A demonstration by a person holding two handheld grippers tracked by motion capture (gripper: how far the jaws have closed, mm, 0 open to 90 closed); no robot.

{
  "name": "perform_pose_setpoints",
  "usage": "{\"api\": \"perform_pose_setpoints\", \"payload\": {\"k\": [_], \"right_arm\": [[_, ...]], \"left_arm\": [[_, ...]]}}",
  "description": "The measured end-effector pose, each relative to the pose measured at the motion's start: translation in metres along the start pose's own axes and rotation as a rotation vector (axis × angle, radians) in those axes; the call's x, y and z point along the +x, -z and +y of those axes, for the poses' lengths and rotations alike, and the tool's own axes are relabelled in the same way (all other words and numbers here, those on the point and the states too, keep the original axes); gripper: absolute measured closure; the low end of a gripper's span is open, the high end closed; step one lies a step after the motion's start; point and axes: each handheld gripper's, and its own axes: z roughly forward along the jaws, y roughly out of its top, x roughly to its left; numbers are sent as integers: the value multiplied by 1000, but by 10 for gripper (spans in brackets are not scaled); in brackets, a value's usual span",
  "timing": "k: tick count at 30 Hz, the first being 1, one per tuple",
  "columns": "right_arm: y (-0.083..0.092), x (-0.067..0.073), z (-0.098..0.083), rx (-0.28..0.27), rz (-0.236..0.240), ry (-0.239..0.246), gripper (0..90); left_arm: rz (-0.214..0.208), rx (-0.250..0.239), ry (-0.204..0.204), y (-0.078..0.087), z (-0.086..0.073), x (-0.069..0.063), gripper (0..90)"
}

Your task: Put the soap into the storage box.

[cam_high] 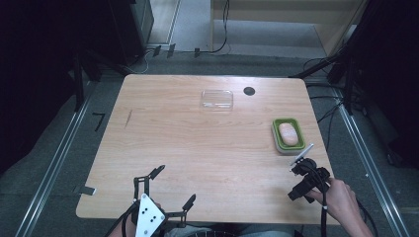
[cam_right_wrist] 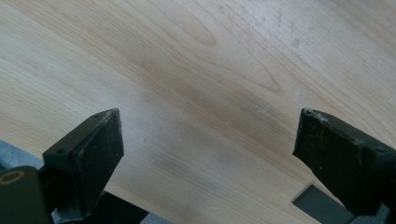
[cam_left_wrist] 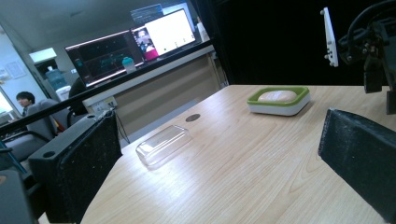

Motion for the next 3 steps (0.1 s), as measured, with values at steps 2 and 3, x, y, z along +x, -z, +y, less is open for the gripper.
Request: {"api": "perform_pose_setpoints", "payload": {"k": [2,3], "right_arm": [[-4,-2,1,-2,1,5,77],[-4,-2,1,-1,4,4,77]], "left_arm": [[1,2,-1,0,0,0,0],[2,1,0,0,0,0,0]]}}
